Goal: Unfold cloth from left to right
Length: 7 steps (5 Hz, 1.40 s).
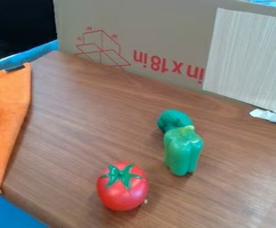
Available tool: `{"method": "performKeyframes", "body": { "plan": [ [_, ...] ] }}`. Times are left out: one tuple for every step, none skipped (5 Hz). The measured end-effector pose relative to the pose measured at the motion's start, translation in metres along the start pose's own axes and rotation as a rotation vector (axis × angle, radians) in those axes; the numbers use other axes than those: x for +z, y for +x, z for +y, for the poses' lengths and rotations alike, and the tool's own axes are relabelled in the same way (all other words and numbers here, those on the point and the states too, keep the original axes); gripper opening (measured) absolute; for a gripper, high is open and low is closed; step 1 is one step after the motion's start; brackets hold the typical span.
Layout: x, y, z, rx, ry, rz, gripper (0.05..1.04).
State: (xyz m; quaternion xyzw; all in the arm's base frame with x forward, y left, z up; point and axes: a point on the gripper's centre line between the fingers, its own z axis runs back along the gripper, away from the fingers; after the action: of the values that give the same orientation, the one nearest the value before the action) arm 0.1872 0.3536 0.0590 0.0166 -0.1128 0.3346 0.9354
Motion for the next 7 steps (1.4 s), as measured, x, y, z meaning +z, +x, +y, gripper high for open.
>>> {"method": "performKeyframes", "body": {
  "plan": [
    [0.003, 0.001, -0.005, 0.020, -0.036, 0.011, 0.068],
    [0.009, 0.003, -0.013, 0.045, -0.084, 0.014, 0.055],
    [0.043, 0.013, -0.030, 0.042, -0.104, -0.062, 0.054],
    [0.068, 0.014, -0.062, 0.043, -0.160, -0.086, 0.054],
    [0.086, 0.017, -0.084, 0.065, -0.165, -0.098, 0.054],
    [0.080, 0.015, -0.109, 0.095, -0.143, -0.050, 0.054],
    [0.072, 0.009, -0.138, 0.099, -0.123, -0.007, 0.054]
  ]
}}
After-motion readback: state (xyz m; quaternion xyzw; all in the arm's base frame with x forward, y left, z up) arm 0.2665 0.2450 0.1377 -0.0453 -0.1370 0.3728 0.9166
